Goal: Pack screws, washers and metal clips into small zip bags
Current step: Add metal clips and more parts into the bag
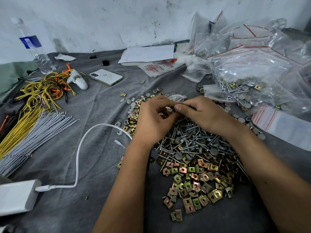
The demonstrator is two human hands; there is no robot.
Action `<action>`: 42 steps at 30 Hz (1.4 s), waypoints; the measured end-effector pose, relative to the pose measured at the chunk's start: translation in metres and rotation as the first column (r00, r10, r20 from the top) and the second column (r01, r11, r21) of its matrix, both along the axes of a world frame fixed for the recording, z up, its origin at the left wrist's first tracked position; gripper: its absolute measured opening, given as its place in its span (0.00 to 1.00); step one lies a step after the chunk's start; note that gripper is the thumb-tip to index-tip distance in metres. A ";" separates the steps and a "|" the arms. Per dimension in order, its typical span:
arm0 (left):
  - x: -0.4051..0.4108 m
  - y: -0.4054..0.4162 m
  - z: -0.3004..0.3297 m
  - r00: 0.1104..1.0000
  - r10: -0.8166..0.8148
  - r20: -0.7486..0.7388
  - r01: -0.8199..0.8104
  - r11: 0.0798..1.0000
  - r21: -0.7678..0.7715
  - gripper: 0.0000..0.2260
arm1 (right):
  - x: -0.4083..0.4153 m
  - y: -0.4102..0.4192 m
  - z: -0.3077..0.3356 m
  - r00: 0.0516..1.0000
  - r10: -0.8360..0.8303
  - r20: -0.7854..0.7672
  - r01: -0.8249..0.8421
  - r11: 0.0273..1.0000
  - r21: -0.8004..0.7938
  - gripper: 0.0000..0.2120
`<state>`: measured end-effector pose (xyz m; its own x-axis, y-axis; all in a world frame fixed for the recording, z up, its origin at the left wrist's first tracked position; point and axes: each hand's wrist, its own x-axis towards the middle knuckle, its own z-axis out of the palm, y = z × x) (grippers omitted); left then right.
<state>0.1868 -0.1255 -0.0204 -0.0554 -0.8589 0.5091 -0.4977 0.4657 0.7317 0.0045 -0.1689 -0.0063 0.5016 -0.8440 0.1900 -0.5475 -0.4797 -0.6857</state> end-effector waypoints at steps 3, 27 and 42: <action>0.000 0.000 0.000 1.000 -0.012 -0.024 0.012 0.999 0.031 0.09 | 0.000 0.000 0.000 1.000 -0.005 0.010 0.005 1.000 0.002 0.19; -0.017 0.004 0.000 0.969 0.062 0.238 -0.024 0.987 -0.160 0.04 | -0.022 -0.002 0.006 0.954 0.204 0.221 -0.257 0.935 0.244 0.11; -0.022 0.003 -0.002 0.965 0.027 0.261 0.012 0.989 -0.146 0.08 | -0.034 -0.012 0.012 0.897 0.268 0.351 -0.395 0.842 0.368 0.17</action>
